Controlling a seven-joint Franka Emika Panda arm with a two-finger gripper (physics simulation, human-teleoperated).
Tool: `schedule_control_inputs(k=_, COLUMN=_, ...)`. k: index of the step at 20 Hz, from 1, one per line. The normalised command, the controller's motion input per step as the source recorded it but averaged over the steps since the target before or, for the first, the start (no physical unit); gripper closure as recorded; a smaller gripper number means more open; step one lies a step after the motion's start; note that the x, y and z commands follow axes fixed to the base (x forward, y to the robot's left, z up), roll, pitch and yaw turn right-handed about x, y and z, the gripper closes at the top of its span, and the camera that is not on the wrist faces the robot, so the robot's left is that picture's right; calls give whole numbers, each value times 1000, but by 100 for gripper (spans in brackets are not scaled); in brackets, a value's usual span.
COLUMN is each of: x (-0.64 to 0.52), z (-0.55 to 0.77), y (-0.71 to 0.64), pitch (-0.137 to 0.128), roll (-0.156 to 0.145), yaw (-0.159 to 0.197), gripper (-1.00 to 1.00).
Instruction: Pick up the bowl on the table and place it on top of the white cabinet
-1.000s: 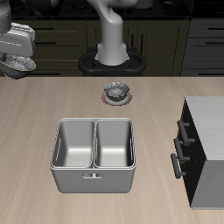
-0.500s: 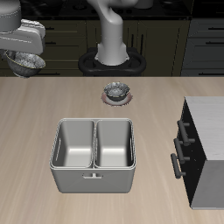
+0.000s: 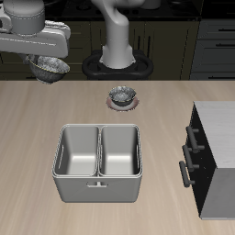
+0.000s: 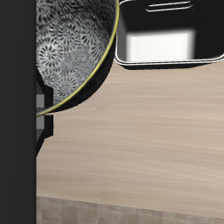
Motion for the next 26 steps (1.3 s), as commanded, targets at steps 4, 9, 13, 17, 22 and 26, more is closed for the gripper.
schedule_control_inputs(k=4, x=167, z=68, y=485, pitch=-13, roll=12, yaw=8, gripper=100)
schedule_control_inputs(k=9, x=120, z=112, y=621, pitch=-19, roll=31, yaw=-4, gripper=100)
schedule_control_inputs(k=13, x=110, z=59, y=519, pitch=-4, roll=28, yaw=11, gripper=100)
schedule_control_inputs(k=17, x=87, z=104, y=511, pitch=-8, roll=20, yaw=-20, gripper=100)
schedule_control_inputs(k=22, x=-14, z=37, y=347, pitch=-10, roll=-11, yaw=-1, gripper=100)
schedule_control_inputs(k=26, x=-4, z=0, y=539, pitch=3, roll=35, yaw=10, gripper=100)
